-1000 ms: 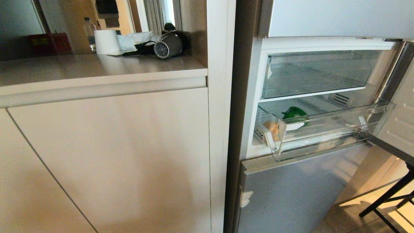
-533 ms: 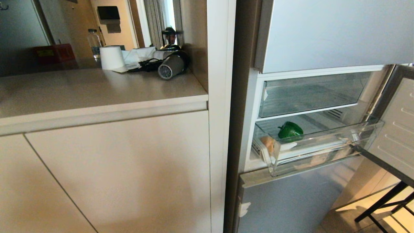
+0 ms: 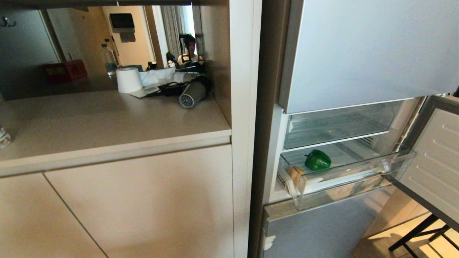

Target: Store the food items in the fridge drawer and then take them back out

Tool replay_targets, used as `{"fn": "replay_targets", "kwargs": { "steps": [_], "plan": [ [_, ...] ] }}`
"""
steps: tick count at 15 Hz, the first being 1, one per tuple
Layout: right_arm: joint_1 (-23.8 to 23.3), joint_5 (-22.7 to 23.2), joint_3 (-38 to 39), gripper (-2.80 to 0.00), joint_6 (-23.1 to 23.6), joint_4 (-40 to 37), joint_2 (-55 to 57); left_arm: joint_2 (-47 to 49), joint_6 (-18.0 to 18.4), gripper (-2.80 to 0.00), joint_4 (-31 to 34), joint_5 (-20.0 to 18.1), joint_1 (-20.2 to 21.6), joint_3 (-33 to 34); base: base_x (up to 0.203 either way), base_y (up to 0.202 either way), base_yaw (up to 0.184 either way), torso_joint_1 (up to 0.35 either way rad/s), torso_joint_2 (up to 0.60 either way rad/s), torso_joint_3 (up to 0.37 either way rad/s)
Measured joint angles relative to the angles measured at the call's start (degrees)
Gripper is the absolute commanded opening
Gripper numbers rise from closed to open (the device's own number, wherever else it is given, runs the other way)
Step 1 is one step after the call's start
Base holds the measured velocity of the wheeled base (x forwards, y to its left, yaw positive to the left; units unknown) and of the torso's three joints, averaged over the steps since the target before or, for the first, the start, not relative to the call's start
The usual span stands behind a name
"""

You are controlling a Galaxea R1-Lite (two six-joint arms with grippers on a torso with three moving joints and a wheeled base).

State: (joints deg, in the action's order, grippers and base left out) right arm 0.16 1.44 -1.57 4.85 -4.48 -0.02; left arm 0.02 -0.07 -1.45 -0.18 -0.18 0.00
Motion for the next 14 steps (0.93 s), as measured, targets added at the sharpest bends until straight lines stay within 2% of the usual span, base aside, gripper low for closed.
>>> {"fn": "replay_targets", "kwargs": {
  "steps": [10,14],
  "plan": [
    [0.0,-0.2,0.0,-2.80,-1.8,0.0,0.0,0.0,0.0,-2.80,0.0,0.0,0.0,0.0,0.000,0.000,0.000,0.147,-0.34,-0.196],
    [0.0,-0.2,0.0,-2.80,-2.1,0.0,0.0,0.0,0.0,-2.80,0.0,0.0,0.0,0.0,0.000,0.000,0.000,0.022,-0.06,-0.027]
  ]
}}
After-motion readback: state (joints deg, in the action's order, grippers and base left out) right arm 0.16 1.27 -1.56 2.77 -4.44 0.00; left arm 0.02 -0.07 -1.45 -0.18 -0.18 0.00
